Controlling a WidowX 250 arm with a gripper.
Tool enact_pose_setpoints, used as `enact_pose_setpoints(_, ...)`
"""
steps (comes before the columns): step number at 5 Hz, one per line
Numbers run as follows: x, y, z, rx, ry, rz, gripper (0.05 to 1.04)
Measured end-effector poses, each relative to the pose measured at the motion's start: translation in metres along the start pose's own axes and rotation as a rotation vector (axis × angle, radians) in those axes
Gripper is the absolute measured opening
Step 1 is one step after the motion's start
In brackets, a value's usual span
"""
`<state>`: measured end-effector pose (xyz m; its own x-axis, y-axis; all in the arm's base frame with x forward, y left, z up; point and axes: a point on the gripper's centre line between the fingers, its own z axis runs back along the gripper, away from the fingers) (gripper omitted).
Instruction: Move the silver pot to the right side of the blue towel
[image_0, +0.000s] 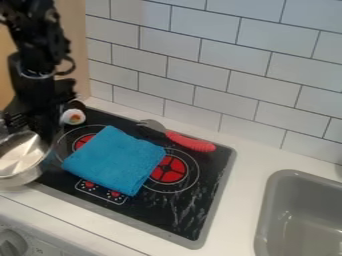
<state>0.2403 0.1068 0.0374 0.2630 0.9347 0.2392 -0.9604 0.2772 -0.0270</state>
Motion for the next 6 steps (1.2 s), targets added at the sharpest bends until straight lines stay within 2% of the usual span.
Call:
enact_pose_setpoints(2,-0.025,-0.044,0.036,-0.044,-0.066,-0.108,0.064)
enact_pose_setpoints(3,-0.045,-0.072,0.058,-0.097,-0.1,-0.164,0.064)
enact_pose_setpoints(5,-0.115,-0.114,0.063,-0.12,-0.108,-0.338,0.064)
enact_pose_setpoints(6,-0.144,-0.121,0.056,-0.102,-0.107,-0.398,0.064)
